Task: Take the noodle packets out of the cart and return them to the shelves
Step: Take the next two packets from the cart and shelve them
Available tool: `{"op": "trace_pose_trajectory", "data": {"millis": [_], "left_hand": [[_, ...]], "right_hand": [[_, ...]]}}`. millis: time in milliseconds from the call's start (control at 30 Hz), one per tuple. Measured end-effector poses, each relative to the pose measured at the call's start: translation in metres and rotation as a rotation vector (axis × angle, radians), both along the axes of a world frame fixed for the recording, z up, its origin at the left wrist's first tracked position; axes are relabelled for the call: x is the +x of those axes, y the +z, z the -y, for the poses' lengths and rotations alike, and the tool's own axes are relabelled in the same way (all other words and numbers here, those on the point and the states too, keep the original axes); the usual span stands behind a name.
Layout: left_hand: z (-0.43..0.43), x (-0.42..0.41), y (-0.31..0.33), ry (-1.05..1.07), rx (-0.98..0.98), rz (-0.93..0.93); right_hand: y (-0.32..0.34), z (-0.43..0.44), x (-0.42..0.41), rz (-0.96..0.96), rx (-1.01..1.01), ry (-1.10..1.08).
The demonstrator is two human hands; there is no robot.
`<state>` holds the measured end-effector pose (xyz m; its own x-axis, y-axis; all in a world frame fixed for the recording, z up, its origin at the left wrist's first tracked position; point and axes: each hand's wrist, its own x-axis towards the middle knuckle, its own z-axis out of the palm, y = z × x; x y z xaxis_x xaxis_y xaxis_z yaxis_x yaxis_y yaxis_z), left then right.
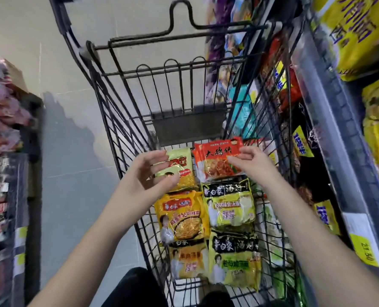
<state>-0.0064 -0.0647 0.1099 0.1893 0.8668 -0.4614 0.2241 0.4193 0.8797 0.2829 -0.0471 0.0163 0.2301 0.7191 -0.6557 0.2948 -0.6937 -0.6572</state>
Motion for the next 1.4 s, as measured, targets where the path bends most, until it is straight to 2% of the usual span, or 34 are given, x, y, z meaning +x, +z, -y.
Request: {"op": "trace_pose_trajectory", "data": {"millis": [133,300,500,700,967,1400], "left_hand": [[0.003,0.0,-0.016,-0.031,-0.02,-0.031],[0.0,-0.002,-0.028,-0.05,-0.021,-0.067],[-0.003,-0.001,-0.041,-0.041,-0.075,-0.046],[0.005,0.001,-0.049,-0.064,-0.106,-0.003],[0.008,-0.006,-0.05,-0.054,-0.117,-0.007],[0.008,-0.014,-0.047,-0.029,-0.1,0.028]], "right_hand": [[-0.057,-0.008,0.002,0.142,-0.091,0.009],[-0.098,-0.012,-0.003,0.274,-0.119,0.037],[-0.128,-0.021,-0.009,0.35,-0.203,-0.036],[-0.132,-0.026,-0.026,0.547,-0.288,0.024],[-0.14,-0.03,-0.021,0.471,-0.324,-0.008],[-0.137,-0.012,-0.029,0.585,-0.243,-0.052]]}}
